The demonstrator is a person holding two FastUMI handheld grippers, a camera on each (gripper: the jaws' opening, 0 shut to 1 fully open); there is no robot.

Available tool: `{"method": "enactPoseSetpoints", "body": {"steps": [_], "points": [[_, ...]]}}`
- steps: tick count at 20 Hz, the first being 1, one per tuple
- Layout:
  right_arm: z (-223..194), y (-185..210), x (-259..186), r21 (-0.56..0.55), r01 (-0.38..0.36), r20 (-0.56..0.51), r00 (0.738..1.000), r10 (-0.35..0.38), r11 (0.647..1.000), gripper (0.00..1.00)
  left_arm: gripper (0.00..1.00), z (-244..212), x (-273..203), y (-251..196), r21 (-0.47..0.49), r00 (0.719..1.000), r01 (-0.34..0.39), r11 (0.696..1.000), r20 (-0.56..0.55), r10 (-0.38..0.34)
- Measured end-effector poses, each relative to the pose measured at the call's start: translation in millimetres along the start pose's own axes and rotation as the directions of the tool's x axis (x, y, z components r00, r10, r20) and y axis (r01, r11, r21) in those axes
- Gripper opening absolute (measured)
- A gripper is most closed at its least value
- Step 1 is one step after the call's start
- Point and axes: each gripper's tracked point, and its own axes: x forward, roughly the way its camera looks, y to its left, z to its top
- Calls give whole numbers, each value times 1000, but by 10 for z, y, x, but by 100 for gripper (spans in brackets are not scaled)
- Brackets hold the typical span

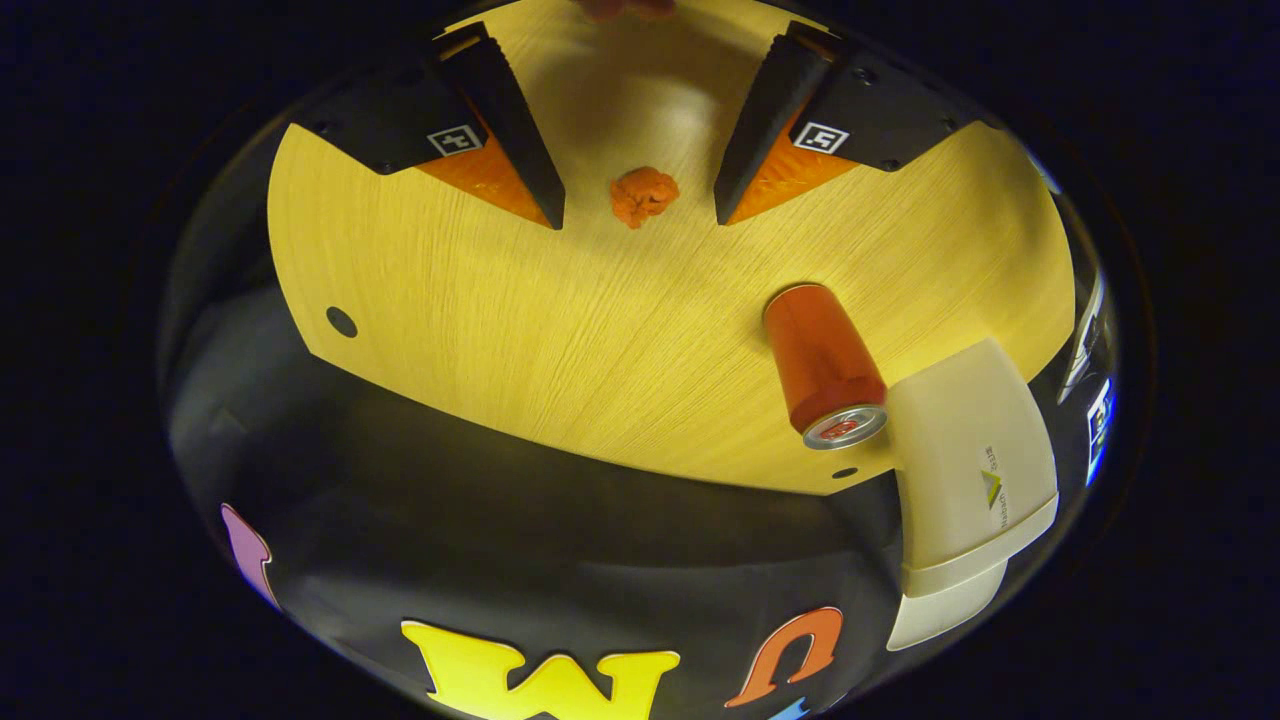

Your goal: Press the lid of the desktop garbage bin to open it, pick up the crumpled paper on the desktop and throw it into the bin, then pick up the pop can on the desktop and drop it into the bin, and finally close the garbage bin lid.

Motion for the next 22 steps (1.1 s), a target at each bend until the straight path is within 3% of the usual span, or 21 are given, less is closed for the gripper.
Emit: {"method": "enactPoseSetpoints", "body": {"steps": [5, 7, 10, 11, 12, 14, 16, 18, 19, 22], "points": [[-49, 2, 44, 40, 6, -42, 999, -4, 999, 96, 99, -1, -81, 151, 12, 999, -48, 999, 3, 48], [-68, 72, 57, 51, -5, -50, 999, 7, 999, 86, 99, -5, -92, 200, 16, 998, -62, 998, 6, 62], [-98, 125, 53, 103, -3, -74, 997, 11, 995, 80, 98, 17, -83, 222, 12, 998, -65, 998, 14, 65], [-85, 152, 52, 111, 2, -70, 998, 6, 994, 68, 99, 47, -80, 227, 16, 998, -64, 998, 22, 64], [-107, 131, 53, 118, 6, -76, 997, 3, 993, 64, 99, 62, -86, 238, 18, 998, -64, 998, 30, 64], [-107, 108, 54, 130, 19, -72, 997, -9, 991, 64, 99, 89, -74, 218, 22, 998, -55, 998, 38, 54], [-90, 120, 63, 148, 25, -75, 997, -14, 989, 35, 99, 120, -76, 226, 33, 998, -49, 998, 47, 48], [-94, 79, 62, 143, 44, -80, 996, -33, 989, 35, 99, 131, -88, 235, 37, 998, -43, 998, 53, 41], [-85, 83, 41, 140, 54, -87, 995, -42, 989, 14, 99, 133, -96, 236, 40, 998, -40, 998, 53, 37], [-92, 161, -42, 169, 44, -107, 994, -26, 985, 14, 99, 173, -114, 266, 47, 997, -32, 998, 65, 29]]}}
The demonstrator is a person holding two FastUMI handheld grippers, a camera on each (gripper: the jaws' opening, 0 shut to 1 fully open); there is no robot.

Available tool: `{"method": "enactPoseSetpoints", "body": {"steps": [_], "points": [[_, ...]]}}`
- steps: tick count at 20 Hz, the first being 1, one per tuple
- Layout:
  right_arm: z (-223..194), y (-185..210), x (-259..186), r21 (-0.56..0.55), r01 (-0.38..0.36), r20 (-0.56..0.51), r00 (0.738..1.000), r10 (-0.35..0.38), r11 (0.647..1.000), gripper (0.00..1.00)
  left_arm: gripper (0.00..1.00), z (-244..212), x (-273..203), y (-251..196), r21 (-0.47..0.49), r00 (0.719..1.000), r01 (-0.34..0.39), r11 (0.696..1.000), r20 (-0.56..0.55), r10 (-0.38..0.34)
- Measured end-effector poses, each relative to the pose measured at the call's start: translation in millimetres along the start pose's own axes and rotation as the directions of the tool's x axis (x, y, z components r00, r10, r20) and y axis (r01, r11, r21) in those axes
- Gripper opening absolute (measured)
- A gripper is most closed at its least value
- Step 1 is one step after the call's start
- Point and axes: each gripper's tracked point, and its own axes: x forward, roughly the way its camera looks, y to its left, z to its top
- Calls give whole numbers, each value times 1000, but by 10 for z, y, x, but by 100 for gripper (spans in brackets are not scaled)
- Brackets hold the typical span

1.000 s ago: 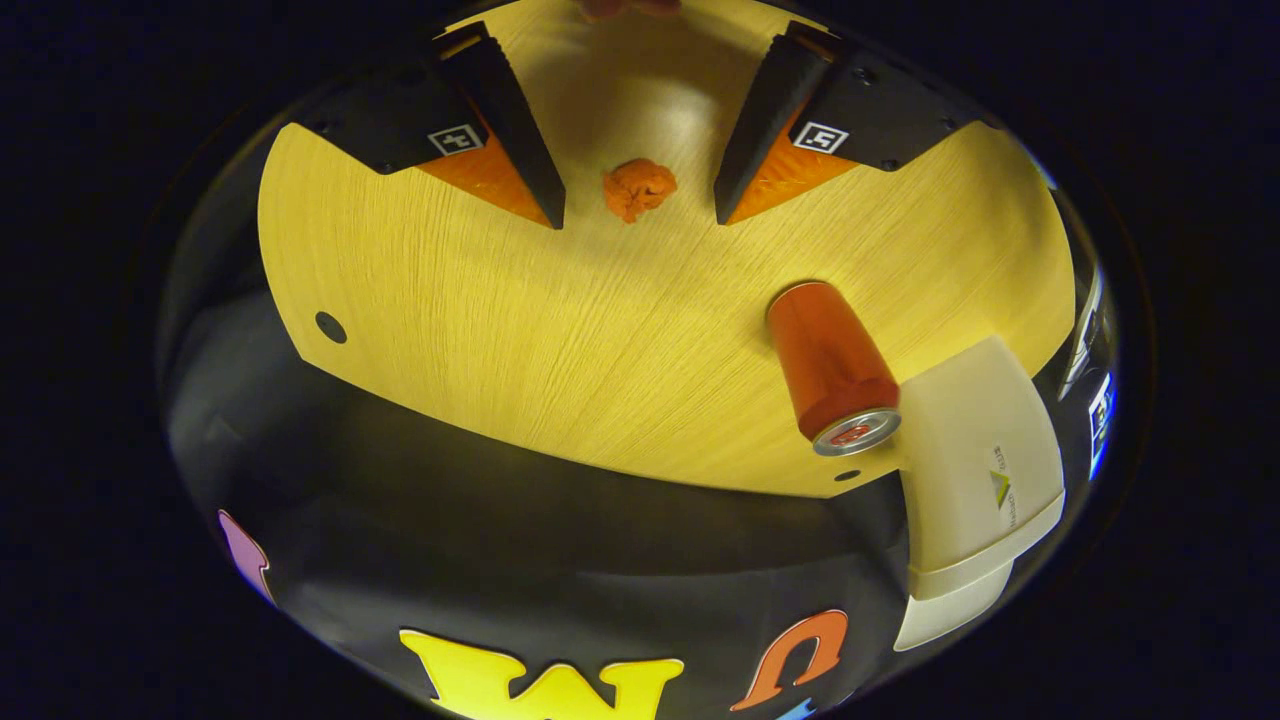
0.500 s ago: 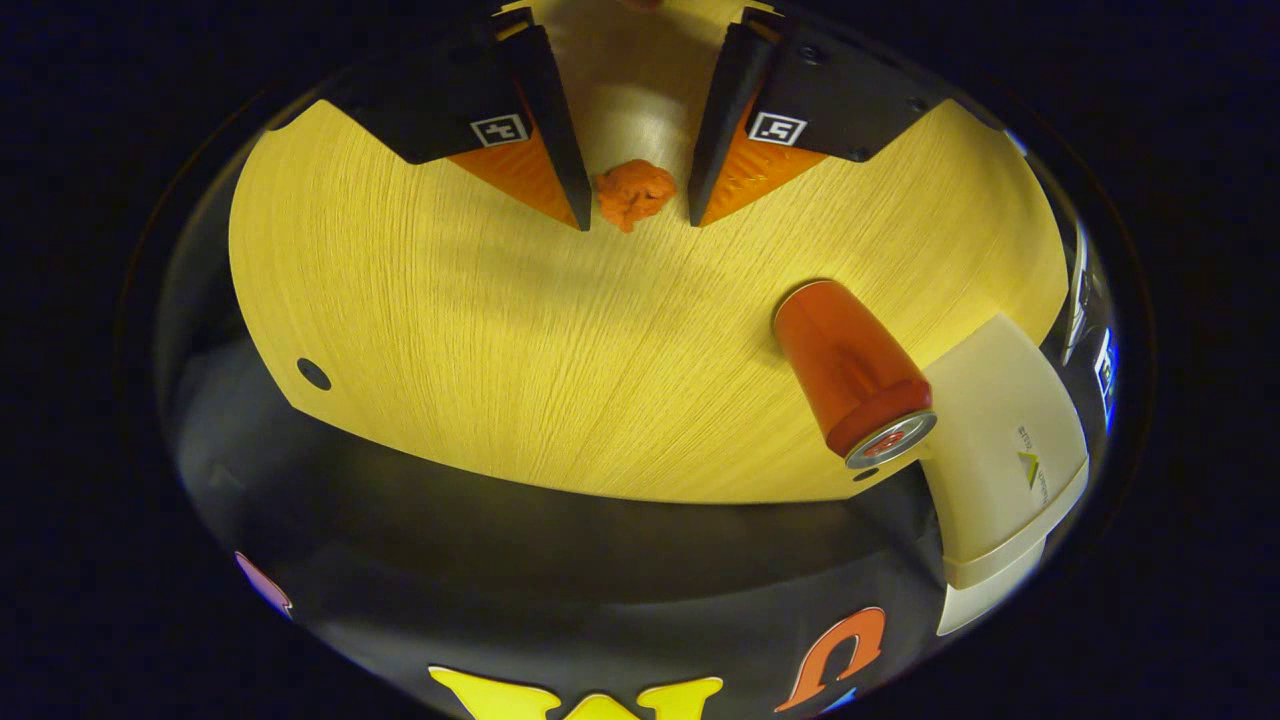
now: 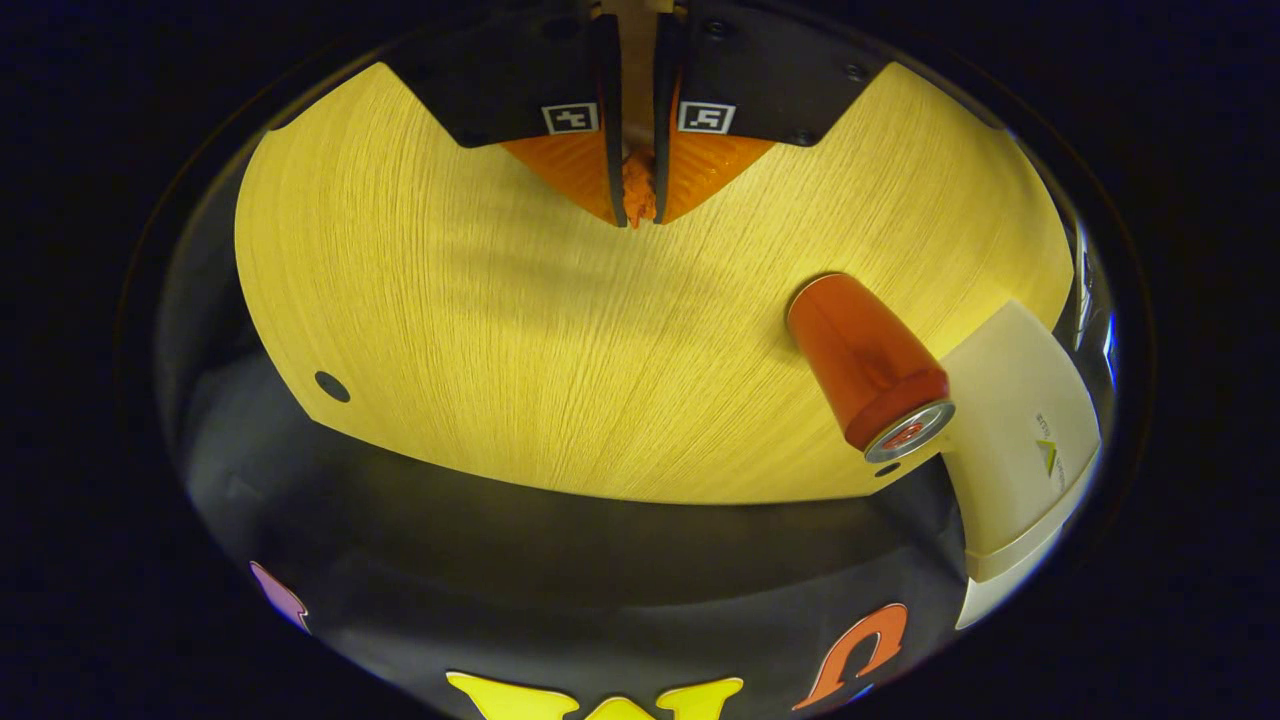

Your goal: Press the lid of the desktop garbage bin to open it, pick up the crumpled paper on the desktop and throw it into the bin, then pick up the pop can on the desktop and drop it into the bin, and finally close the garbage bin lid.

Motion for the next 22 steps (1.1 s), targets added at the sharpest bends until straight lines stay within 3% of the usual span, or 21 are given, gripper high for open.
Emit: {"method": "enactPoseSetpoints", "body": {"steps": [6, 12, 16, 22], "points": [[324, 180, -634, 38, -9, 63, 998, 6, 999, 14, 99, -5, 84, -26, -21, 998, 53, 998, 20, -53], [988, 849, -1519, -30, -121, 184, 975, 125, 992, 14, 99, -15, 246, 103, -20, 995, 88, 996, 51, -87], [1589, 1385, -2028, -102, -183, 293, 934, 205, 978, 14, 99, -6, 250, 290, -35, 993, 90, 995, 76, -87], [2407, 2577, -2294, -254, -294, 399, 836, 377, 921, 14, 98, -71, 68, 727, -58, 998, 25, 998, 59, -21]]}}
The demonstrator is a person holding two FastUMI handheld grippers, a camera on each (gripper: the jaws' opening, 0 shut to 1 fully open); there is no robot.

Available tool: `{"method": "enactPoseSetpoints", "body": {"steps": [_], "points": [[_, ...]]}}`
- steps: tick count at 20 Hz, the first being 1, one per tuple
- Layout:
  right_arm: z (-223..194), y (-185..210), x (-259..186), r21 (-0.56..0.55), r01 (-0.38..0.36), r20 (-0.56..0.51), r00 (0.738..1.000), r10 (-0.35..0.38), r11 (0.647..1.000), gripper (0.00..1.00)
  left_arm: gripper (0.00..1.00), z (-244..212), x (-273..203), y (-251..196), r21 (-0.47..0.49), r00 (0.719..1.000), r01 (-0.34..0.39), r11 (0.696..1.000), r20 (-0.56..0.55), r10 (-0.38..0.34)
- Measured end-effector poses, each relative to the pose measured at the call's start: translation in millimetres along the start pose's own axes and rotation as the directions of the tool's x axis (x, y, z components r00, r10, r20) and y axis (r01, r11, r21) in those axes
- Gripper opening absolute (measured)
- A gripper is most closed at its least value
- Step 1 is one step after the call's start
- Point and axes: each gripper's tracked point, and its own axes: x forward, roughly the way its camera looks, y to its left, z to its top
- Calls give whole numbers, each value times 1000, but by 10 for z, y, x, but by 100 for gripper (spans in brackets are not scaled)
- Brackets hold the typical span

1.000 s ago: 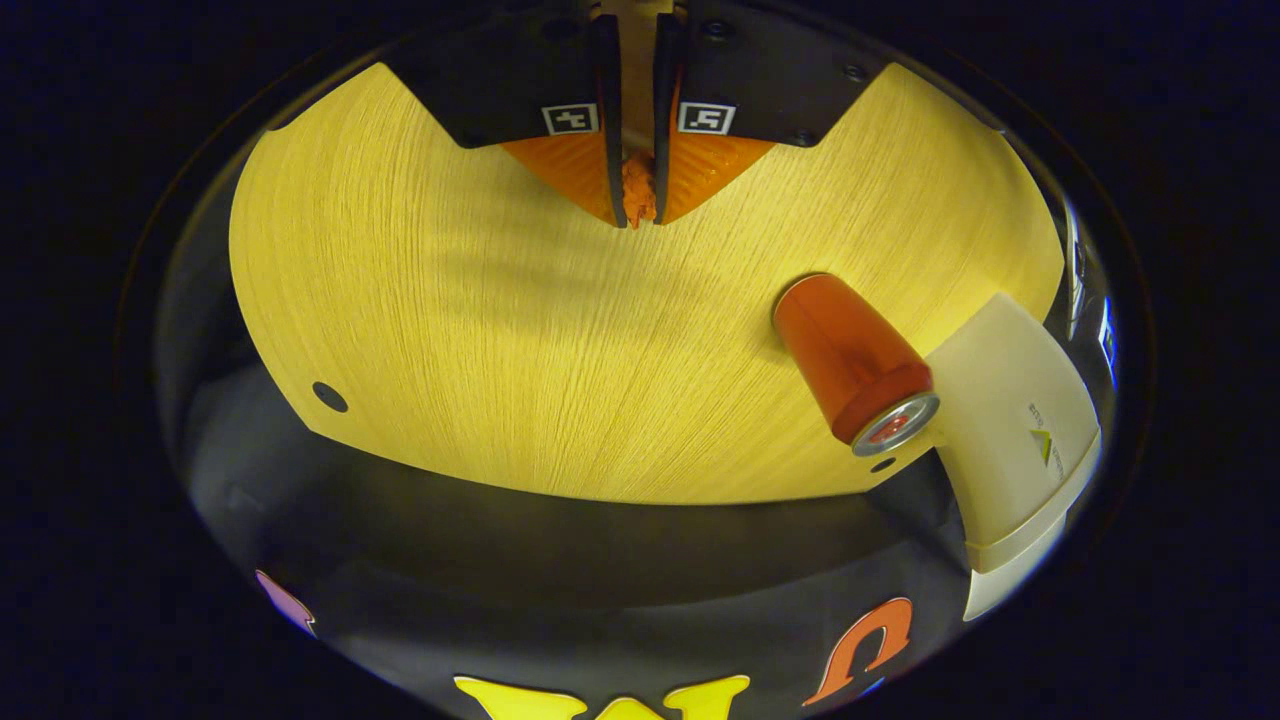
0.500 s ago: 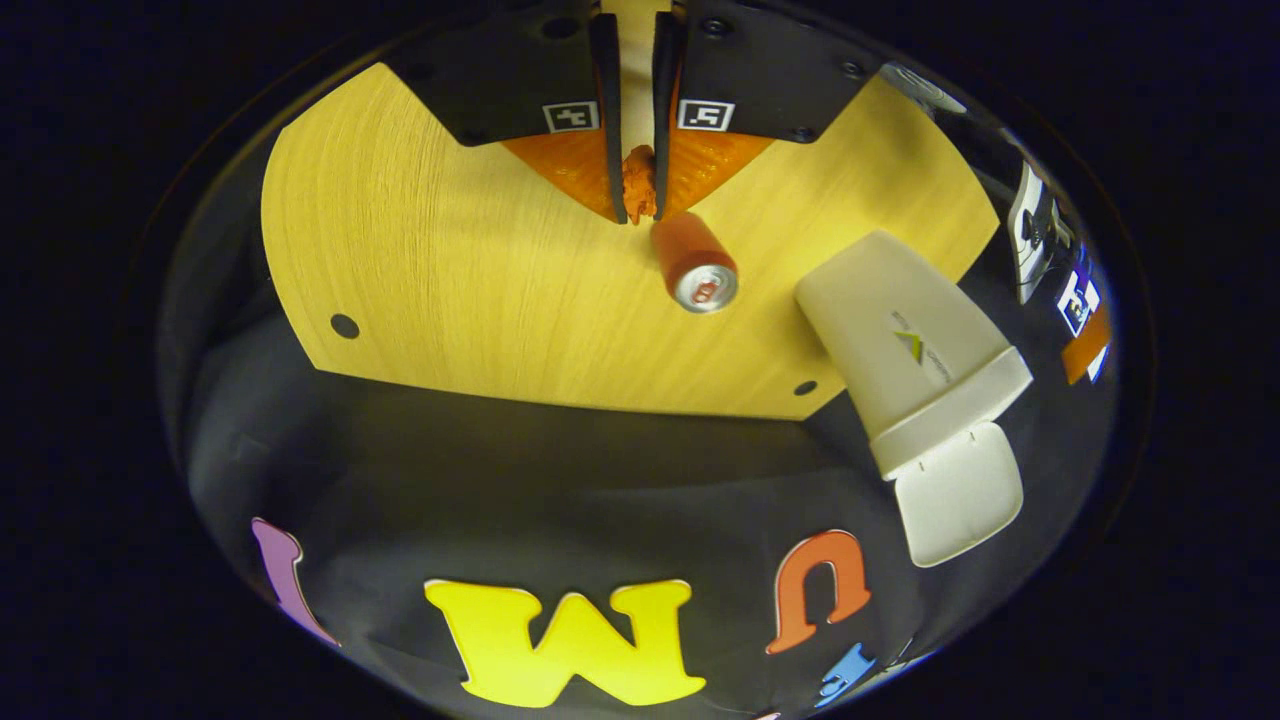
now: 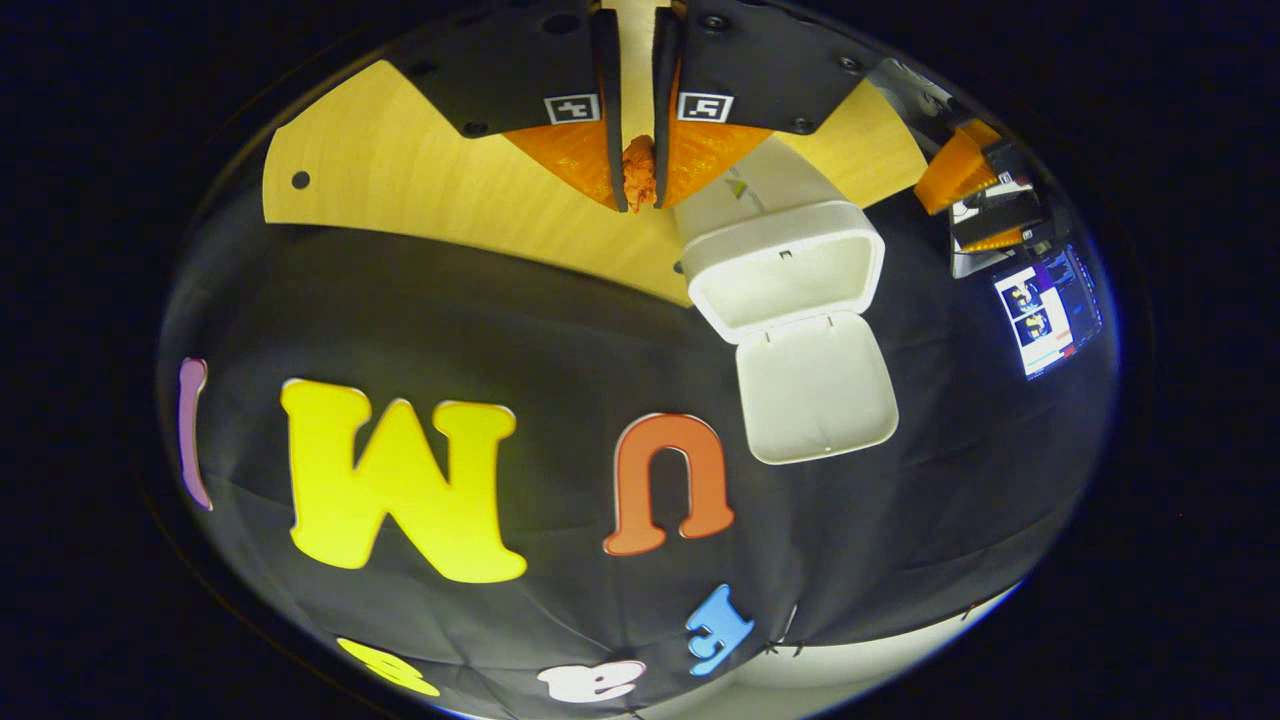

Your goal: Press the lid of the desktop garbage bin to open it, pick up the crumpled paper on the desktop and throw it into the bin, then pick up the pop can on the desktop and drop it into the bin, and finally close the garbage bin lid.

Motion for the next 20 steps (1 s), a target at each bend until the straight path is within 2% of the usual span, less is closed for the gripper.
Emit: {"method": "enactPoseSetpoints", "body": {"steps": [5, 10, 14, 18, 20], "points": [[346, 595, 429, -66, -108, 27, 994, 110, 992, 14, 99, -93, -263, 516, -34, 993, -113, 993, -30, 112], [277, 1127, 866, -135, -159, -13, 987, 159, 978, 14, 99, -175, -509, 955, -65, 973, -229, 971, -34, 227], [134, 1334, 1116, -175, -160, -61, 987, 151, 972, 13, 99, -239, -632, 1225, -72, 955, -295, 953, -43, 292], [80, 1312, 1284, -201, -133, -77, 990, 120, 970, 13, 98, -281, -671, 1346, -91, 944, -329, 940, -50, 326], [40, 1245, 1343, -230, -104, -84, 993, 86, 968, 25, 98, -289, -659, 1359, -93, 943, -331, 939, -51, 328]]}}
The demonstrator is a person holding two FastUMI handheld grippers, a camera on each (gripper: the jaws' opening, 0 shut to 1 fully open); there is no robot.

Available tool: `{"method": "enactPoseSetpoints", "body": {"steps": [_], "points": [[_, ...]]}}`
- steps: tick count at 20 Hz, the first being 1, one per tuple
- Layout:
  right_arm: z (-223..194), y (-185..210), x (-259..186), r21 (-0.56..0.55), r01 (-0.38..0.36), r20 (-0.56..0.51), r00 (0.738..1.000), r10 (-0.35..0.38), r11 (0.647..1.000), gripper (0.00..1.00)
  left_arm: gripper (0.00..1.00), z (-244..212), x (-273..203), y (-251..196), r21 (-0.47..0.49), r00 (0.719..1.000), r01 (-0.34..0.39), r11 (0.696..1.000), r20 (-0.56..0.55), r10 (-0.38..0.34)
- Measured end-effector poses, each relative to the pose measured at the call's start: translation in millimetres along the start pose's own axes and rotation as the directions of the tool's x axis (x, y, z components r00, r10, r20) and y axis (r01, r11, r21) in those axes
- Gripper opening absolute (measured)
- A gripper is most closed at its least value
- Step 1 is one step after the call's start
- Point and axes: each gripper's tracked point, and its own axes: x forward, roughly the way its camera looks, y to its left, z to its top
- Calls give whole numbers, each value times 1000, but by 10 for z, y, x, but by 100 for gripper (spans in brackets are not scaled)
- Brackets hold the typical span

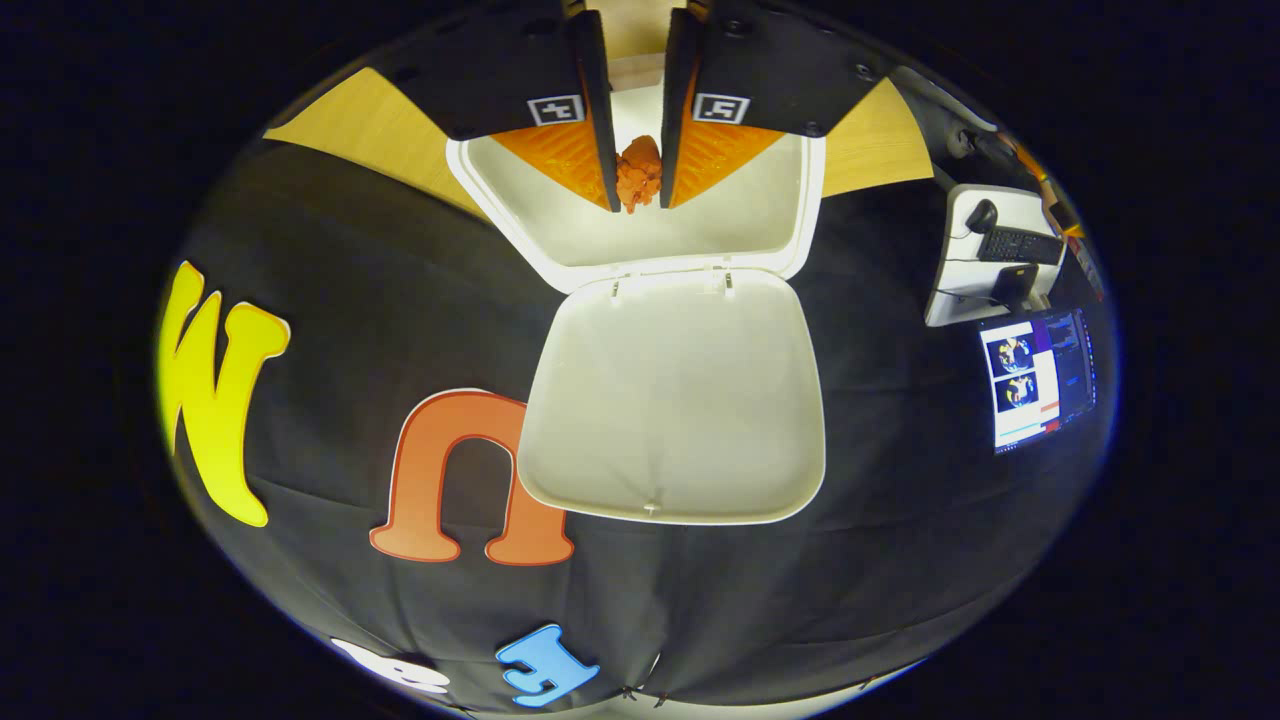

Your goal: Press the lid of the desktop garbage bin to open it, pick up the crumpled paper on the desktop and throw it into the bin, then pick up the pop can on the desktop and drop it into the bin, and finally close the garbage bin lid.

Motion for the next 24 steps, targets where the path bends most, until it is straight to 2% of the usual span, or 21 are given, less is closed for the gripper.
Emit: {"method": "enactPoseSetpoints", "body": {"steps": [1, 3, 4, 6, 7, 9, 11, 14, 17, 19, 24], "points": [[0, -6, 14, -1, 2, -4, 1000, -2, 1000, 30, 98, -4, 13, 0, 0, 1000, 1, 1000, -1, -1], [13, -33, -2, 11, 2, -8, 1000, -2, 1000, 31, 99, 0, 23, -27, -2, 1000, 9, 1000, -1, -9], [-6, -44, 13, 15, 4, -8, 1000, -4, 1000, 36, 98, -1, 39, -41, 0, 1000, 15, 1000, 0, -15], [-14, -45, 15, 22, 7, -8, 1000, -7, 1000, 54, 99, -1, 60, -67, 4, 1000, 31, 1000, -1, -31], [-11, -53, 4, 24, 9, -8, 1000, -9, 1000, 60, 98, 10, 69, -84, 7, 999, 39, 999, 2, -39], [15, -65, -67, 37, 7, 1, 1000, -7, 999, 65, 99, 46, 96, -178, 13, 998, 68, 998, 11, -68], [106, -75, -220, 77, -5, 29, 1000, 3, 997, 65, 99, 100, 119, -399, 16, 989, 148, 989, 29, -148], [190, -214, -491, 84, 19, 84, 996, -26, 996, 67, 99, 198, 128, -594, 37, 975, 211, 977, 65, -213], [338, -331, -879, 122, 10, 163, 986, -30, 992, 83, 99, 228, 156, -913, 44, 951, 295, 955, 79, -297], [342, -515, -1127, 139, 46, 204, 976, -74, 989, 88, 99, 187, 166, -1204, 35, 928, 363, 931, 75, -365], [256, -1027, -1715, 217, 135, 266, 945, -192, 967, 88, 99, 132, 0, -1841, 89, 854, 508, 856, 75, -515]]}}
